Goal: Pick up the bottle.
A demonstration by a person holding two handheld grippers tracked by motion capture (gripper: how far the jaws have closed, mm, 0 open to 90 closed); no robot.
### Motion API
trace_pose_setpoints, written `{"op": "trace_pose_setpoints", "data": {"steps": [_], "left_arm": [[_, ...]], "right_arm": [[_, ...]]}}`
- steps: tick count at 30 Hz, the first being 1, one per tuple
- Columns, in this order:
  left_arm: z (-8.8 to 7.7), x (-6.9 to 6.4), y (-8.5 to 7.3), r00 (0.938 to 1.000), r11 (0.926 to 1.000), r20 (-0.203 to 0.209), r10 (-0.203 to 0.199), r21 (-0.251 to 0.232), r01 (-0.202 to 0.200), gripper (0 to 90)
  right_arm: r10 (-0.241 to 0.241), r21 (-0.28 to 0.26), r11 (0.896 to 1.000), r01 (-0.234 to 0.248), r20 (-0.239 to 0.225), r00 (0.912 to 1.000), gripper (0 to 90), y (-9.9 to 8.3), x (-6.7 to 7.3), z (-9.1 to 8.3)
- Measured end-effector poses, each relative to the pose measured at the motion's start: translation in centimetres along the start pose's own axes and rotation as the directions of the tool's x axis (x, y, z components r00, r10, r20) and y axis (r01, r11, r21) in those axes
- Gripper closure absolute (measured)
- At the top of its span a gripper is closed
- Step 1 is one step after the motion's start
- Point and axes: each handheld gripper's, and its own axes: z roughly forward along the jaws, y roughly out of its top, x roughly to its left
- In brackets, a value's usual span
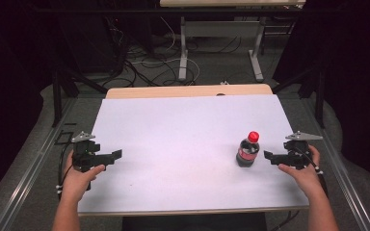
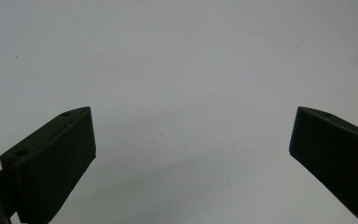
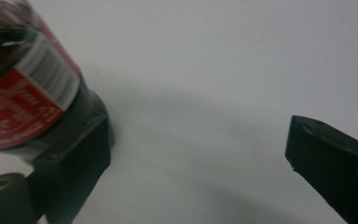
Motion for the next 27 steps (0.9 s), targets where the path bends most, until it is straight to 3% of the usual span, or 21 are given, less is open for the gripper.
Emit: {"op": "trace_pose_setpoints", "data": {"steps": [2, 4, 6, 12, 13, 16, 21, 25, 27], "left_arm": [[-0.3, -0.5, 0.3, 0.9998, 0.9998, -0.005, 0.017, -0.009, -0.017, 0.4], [-0.5, -0.9, 0.5, 0.9997, 0.9996, -0.008, 0.024, -0.017, -0.024, 0.4], [-0.5, -1.7, 0.6, 0.9995, 0.9988, 0.010, 0.029, -0.040, -0.028, 0.4], [-0.6, -3.1, 1.0, 0.9979, 0.9972, 0.013, 0.064, -0.038, -0.064, 0.5], [-0.7, -3.5, 1.1, 0.9961, 0.9960, 0.023, 0.085, -0.029, -0.084, 0.5], [-0.8, -4.0, 1.1, 0.9954, 0.9955, 0.018, 0.094, -0.018, -0.093, 0.5], [-1.0, -4.5, 1.2, 0.9930, 0.9933, 0.023, 0.116, -0.004, -0.116, 0.6], [-0.7, -4.8, 1.1, 0.9944, 0.9945, 0.026, 0.102, -0.024, -0.102, 0.7], [-0.7, -4.8, 1.1, 0.9949, 0.9952, 0.028, 0.097, -0.011, -0.097, 0.7]], "right_arm": [[-0.027, 0.003, 1.000, 0.027, 0.002, 0.9996, 13.4, 0.3, 0.3, -0.6], [-0.024, 0.013, 1.000, 0.024, -0.025, 0.9994, 14.6, 0.6, 0.5, -0.9], [-0.040, 0.005, 0.999, 0.040, -0.035, 0.9986, 14.6, 0.8, 0.8, -1.3], [-0.075, -0.010, 0.997, 0.074, -0.045, 0.9962, 14.7, 1.7, 1.6, -2.6], [-0.080, -0.040, 0.996, 0.079, -0.041, 0.9959, 14.7, 1.7, 1.8, -2.6], [-0.086, -0.020, 0.996, 0.085, -0.085, 0.9926, 14.7, 2.0, 2.3, -3.2], [-0.112, -0.028, 0.994, 0.110, -0.109, 0.9876, 14.8, 2.1, 3.1, -3.1], [-0.132, -0.018, 0.991, 0.131, -0.167, 0.9770, 15.3, 2.3, 4.1, -2.7], [-0.131, -0.020, 0.991, 0.129, -0.183, 0.9745, 15.3, 2.3, 4.5, -2.3]]}}
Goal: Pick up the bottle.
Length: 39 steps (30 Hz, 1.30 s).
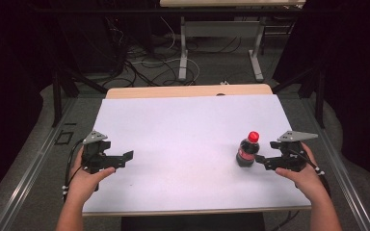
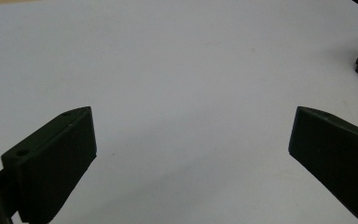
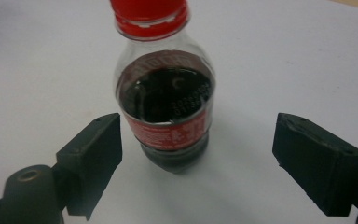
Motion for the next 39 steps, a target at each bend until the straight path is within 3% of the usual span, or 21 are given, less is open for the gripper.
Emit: {"op": "trace_pose_setpoints", "data": {"steps": [1, 6, 9, 14, 17, 26, 35, 39], "left_arm": [[0.1, -0.1, 0.0, 1.0000, 0.9998, -0.003, -0.008, -0.016, 0.008, 0.9], [0.2, -0.1, 0.0, 0.9999, 0.9999, 0.008, 0.008, 0.010, -0.008, 1.9], [0.4, -0.2, -0.2, 0.9998, 0.9998, -0.004, 0.018, -0.006, -0.018, 2.1], [0.3, -0.3, -0.1, 0.9995, 0.9992, 0.003, 0.032, 0.025, -0.032, 2.7], [0.3, -0.3, -0.1, 0.9996, 0.9992, 0.004, 0.028, 0.026, -0.029, 2.9], [0.7, -0.4, -0.3, 0.9992, 0.9990, -0.011, 0.039, 0.021, -0.039, 4.4], [0.8, -0.4, -0.3, 0.9990, 0.9988, -0.014, 0.043, 0.023, -0.042, 5.3], [0.7, -0.5, -0.2, 0.9991, 0.9981, -0.004, 0.042, 0.046, -0.042, 5.7]], "right_arm": [[-0.016, -0.004, 1.000, 0.016, -0.004, 0.9999, 15.3, 0.0, 0.0, 0.2], [-0.011, -0.007, 1.000, 0.011, -0.009, 0.9999, 16.1, -0.1, 0.6, 1.4], [0.000, -0.003, 1.000, 0.000, -0.009, 1.0000, 16.3, -0.3, 0.8, 2.1], [-0.012, -0.002, 1.000, 0.012, -0.005, 0.9999, 16.7, -0.4, 0.9, 3.0], [0.022, 0.000, 1.000, -0.022, -0.012, 0.9997, 16.9, -0.4, 1.1, 3.3], [0.039, 0.000, 0.999, -0.039, -0.019, 0.9991, 20.9, -0.6, 1.2, 4.4], [0.011, -0.011, 1.000, -0.011, 0.016, 0.9998, 26.8, -0.7, 1.2, 4.8], [0.007, -0.023, 1.000, -0.006, 0.042, 0.9991, 28.2, -0.7, 1.6, 4.7]]}}
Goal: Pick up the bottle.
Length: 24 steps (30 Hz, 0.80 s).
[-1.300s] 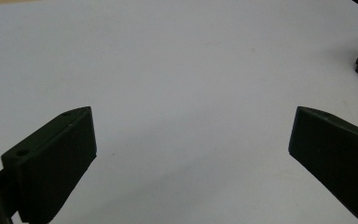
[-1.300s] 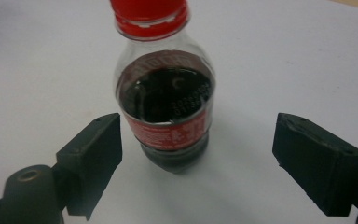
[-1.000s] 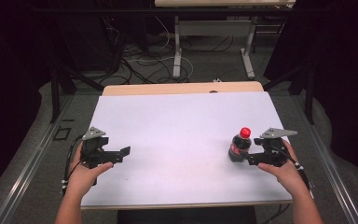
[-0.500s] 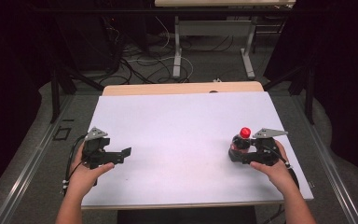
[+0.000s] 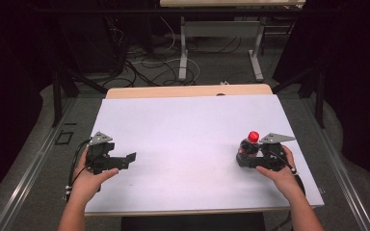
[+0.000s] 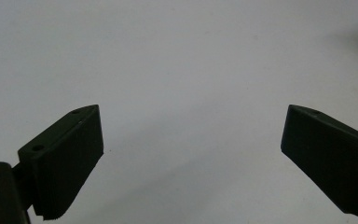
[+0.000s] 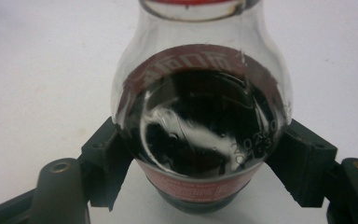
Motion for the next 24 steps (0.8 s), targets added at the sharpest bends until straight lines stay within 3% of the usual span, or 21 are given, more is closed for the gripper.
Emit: {"op": "trace_pose_setpoints", "data": {"steps": [2, 12, 24], "left_arm": [[0.2, -0.1, -0.1, 0.9999, 0.9998, -0.012, 0.004, -0.019, -0.004, 5.9], [0.3, -0.1, -0.1, 0.9999, 0.9998, -0.014, -0.007, -0.019, 0.007, 6.6], [0.3, -0.2, 0.0, 0.9996, 0.9998, -0.025, 0.016, -0.013, -0.016, 7.2]], "right_arm": [[-0.028, -0.007, 1.000, 0.029, 0.014, 0.9995, 28.5, 0.0, 0.1, 0.0], [-0.027, -0.026, 0.999, 0.028, 0.037, 0.9990, 29.1, -0.1, 0.4, 0.0], [-0.071, -0.018, 0.997, 0.071, 0.028, 0.9971, 29.2, 0.8, 1.5, -0.1]]}}
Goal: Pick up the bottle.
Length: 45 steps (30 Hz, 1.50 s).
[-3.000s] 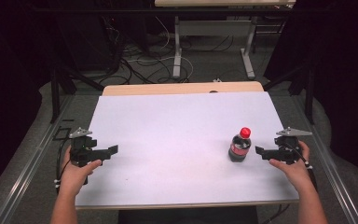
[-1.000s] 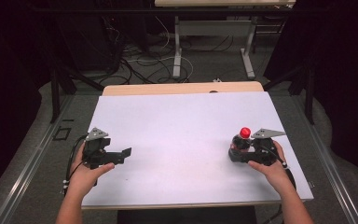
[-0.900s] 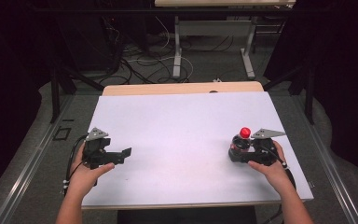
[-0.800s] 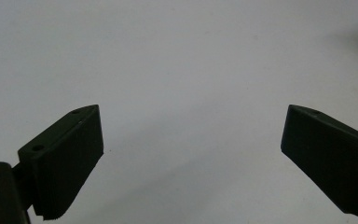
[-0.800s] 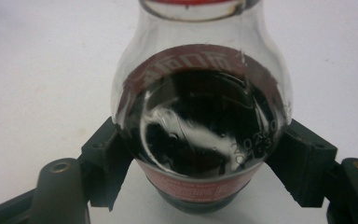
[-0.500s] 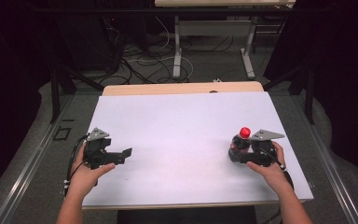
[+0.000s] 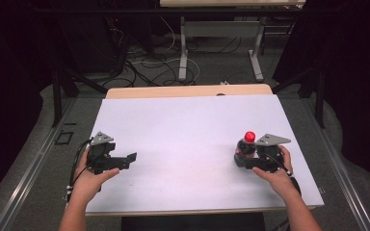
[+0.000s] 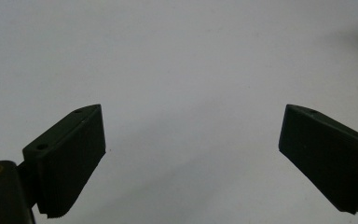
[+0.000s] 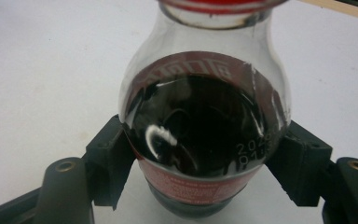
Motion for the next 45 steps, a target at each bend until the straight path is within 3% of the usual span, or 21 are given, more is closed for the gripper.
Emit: {"op": "trace_pose_setpoints", "data": {"steps": [3, 4, 9, 15, 17, 19, 23, 25, 29, 31, 33, 34, 35, 36, 38, 39, 40, 42, 43, 45], "left_arm": [[-0.2, 0.0, 0.1, 0.9999, 0.9999, 0.011, 0.005, 0.016, -0.005, 7.3], [0.0, -0.1, 0.1, 1.0000, 1.0000, 0.003, 0.002, -0.007, -0.002, 7.3], [-0.1, -0.1, 0.2, 1.0000, 1.0000, 0.002, -0.003, -0.008, 0.003, 7.7], [-0.3, -0.1, 0.4, 0.9998, 1.0000, 0.022, -0.001, -0.005, 0.001, 7.7], [-0.3, -0.2, 0.5, 0.9996, 1.0000, 0.030, -0.003, -0.008, 0.003, 7.7], [-0.3, -0.4, 0.7, 0.9993, 0.9998, 0.036, 0.007, -0.017, -0.006, 7.7], [-0.2, -1.1, 1.1, 0.9983, 0.9986, 0.057, 0.012, -0.051, -0.009, 9.9], [-0.2, -1.5, 1.4, 0.9968, 0.9976, 0.074, 0.030, -0.064, -0.026, 13.3], [0.3, -2.9, 2.4, 0.9922, 0.9956, 0.104, 0.069, -0.071, -0.061, 15.9], [0.4, -3.6, 3.0, 0.9871, 0.9930, 0.122, 0.103, -0.070, -0.095, 15.9], [0.7, -4.5, 3.6, 0.9818, 0.9911, 0.150, 0.116, -0.082, -0.105, 15.8], [0.8, -5.0, 3.9, 0.9764, 0.9884, 0.167, 0.136, -0.090, -0.123, 15.8], [1.0, -5.4, 4.1, 0.9730, 0.9870, 0.181, 0.143, -0.099, -0.127, 15.8], [1.3, -6.3, 4.7, 0.9652, 0.9856, 0.213, 0.152, -0.106, -0.132, 15.8], [1.5, -6.8, 5.0, 0.9618, 0.9849, 0.226, 0.155, -0.111, -0.133, 15.8], [1.8, -7.6, 5.6, 0.9531, 0.9830, 0.256, 0.161, -0.128, -0.132, 15.8], [1.8, -7.6, 5.6, 0.9531, 0.9830, 0.256, 0.161, -0.128, -0.132, 15.8], [2.0, -8.9, 6.7, 0.9368, 0.9770, 0.294, 0.189, -0.153, -0.149, 15.9], [2.0, -8.9, 6.7, 0.9368, 0.9770, 0.294, 0.189, -0.153, -0.149, 15.9], [2.0, -9.8, 7.4, 0.9230, 0.9720, 0.318, 0.216, -0.159, -0.173, 16.1]], "right_arm": [[-0.019, 0.016, 1.000, 0.019, -0.025, 0.9995, 29.2, 0.7, 0.3, -0.1], [-0.032, 0.010, 0.999, 0.032, -0.017, 0.9993, 29.2, 0.9, 0.5, -0.1], [-0.055, 0.010, 0.998, 0.056, -0.043, 0.9976, 29.2, 2.5, 1.5, 0.2], [-0.081, -0.002, 0.997, 0.081, -0.086, 0.9930, 29.3, 4.6, 3.4, 0.7], [-0.119, -0.005, 0.993, 0.119, -0.107, 0.9871, 29.3, 5.4, 4.6, 0.9], [-0.121, -0.008, 0.993, 0.121, -0.113, 0.9861, 29.3, 5.6, 4.9, 1.0], [-0.146, -0.017, 0.989, 0.145, -0.161, 0.9761, 29.3, 5.8, 6.0, 1.2], [-0.151, -0.023, 0.989, 0.149, -0.204, 0.9674, 29.3, 5.5, 6.6, 1.5], [-0.189, -0.007, 0.981, 0.192, -0.220, 0.9571, 29.3, 5.3, 7.8, 2.2], [-0.189, -0.003, 0.981, 0.193, -0.228, 0.9551, 29.3, 5.2, 8.3, 2.5], [-0.189, 0.000, 0.981, 0.194, -0.240, 0.9522, 29.3, 5.1, 8.4, 2.7], [-0.188, 0.007, 0.981, 0.196, -0.250, 0.9499, 29.3, 5.0, 8.8, 3.0], [-0.189, -0.002, 0.981, 0.194, -0.251, 0.9494, 29.3, 5.0, 9.0, 3.1], [-0.189, -0.004, 0.981, 0.195, -0.256, 0.9480, 29.3, 5.0, 9.2, 3.3], [-0.194, 0.014, 0.979, 0.205, -0.267, 0.9440, 29.3, 5.0, 9.6, 3.3], [-0.194, 0.002, 0.979, 0.202, -0.260, 0.9459, 29.3, 4.9, 9.7, 3.4], [-0.191, 0.008, 0.980, 0.201, -0.275, 0.9423, 29.3, 5.0, 9.8, 3.4], [-0.196, -0.001, 0.979, 0.204, -0.281, 0.9396, 29.3, 4.9, 10.1, 3.5], [-0.199, 0.005, 0.978, 0.210, -0.286, 0.9372, 29.3, 5.0, 10.2, 3.5], [-0.201, 0.006, 0.977, 0.212, -0.295, 0.9341, 29.3, 5.0, 10.4, 3.5]]}}
